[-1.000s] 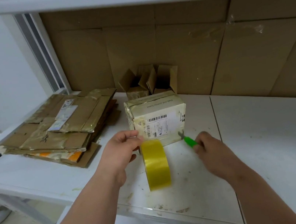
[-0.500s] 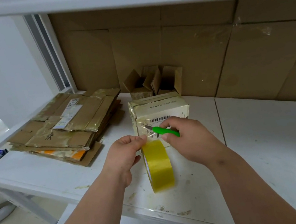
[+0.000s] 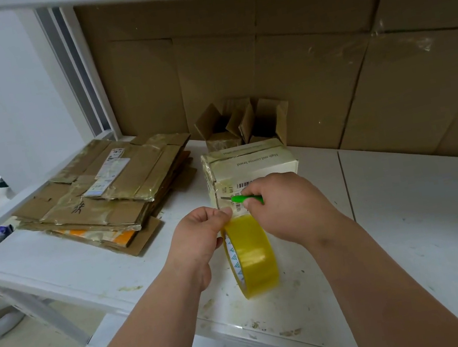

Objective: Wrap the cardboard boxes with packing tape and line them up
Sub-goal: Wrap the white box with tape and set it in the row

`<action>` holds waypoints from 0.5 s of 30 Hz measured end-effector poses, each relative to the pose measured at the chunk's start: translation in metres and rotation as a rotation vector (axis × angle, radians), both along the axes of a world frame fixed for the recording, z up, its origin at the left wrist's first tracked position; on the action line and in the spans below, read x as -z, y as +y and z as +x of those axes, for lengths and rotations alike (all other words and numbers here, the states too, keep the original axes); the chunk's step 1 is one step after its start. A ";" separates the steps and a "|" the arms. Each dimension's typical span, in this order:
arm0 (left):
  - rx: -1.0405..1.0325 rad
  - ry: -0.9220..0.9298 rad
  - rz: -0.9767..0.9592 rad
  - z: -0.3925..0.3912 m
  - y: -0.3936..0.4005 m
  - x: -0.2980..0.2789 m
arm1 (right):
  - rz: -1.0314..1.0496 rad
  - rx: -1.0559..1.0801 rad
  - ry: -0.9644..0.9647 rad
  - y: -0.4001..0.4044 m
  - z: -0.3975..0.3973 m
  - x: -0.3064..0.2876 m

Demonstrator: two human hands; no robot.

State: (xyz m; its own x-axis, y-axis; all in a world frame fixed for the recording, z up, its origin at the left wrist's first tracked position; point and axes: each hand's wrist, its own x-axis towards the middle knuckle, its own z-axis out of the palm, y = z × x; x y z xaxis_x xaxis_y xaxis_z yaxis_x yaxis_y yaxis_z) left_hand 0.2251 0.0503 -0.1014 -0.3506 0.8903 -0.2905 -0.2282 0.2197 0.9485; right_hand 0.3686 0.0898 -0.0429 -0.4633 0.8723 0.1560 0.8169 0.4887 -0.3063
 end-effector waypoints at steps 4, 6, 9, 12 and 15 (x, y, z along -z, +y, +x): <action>0.025 0.023 0.011 0.000 0.000 0.000 | 0.026 -0.008 -0.048 0.003 -0.007 0.003; 0.028 0.033 0.007 0.000 0.000 0.001 | 0.020 -0.006 -0.048 0.005 -0.010 0.006; 0.016 0.029 -0.002 -0.002 0.001 0.002 | 0.006 0.020 -0.047 0.008 -0.006 0.006; 0.010 0.013 -0.008 -0.004 0.004 0.003 | 0.002 0.070 -0.091 0.012 0.007 0.005; 0.012 0.003 -0.012 -0.005 0.005 0.002 | -0.057 0.137 -0.077 0.017 0.025 0.011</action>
State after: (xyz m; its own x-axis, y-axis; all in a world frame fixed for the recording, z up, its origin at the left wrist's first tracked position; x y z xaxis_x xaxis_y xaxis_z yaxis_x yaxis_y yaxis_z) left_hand 0.2204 0.0554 -0.1039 -0.3405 0.8909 -0.3005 -0.2222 0.2343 0.9464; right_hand 0.3932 0.1069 -0.0542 -0.3480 0.9347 0.0728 0.8969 0.3545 -0.2642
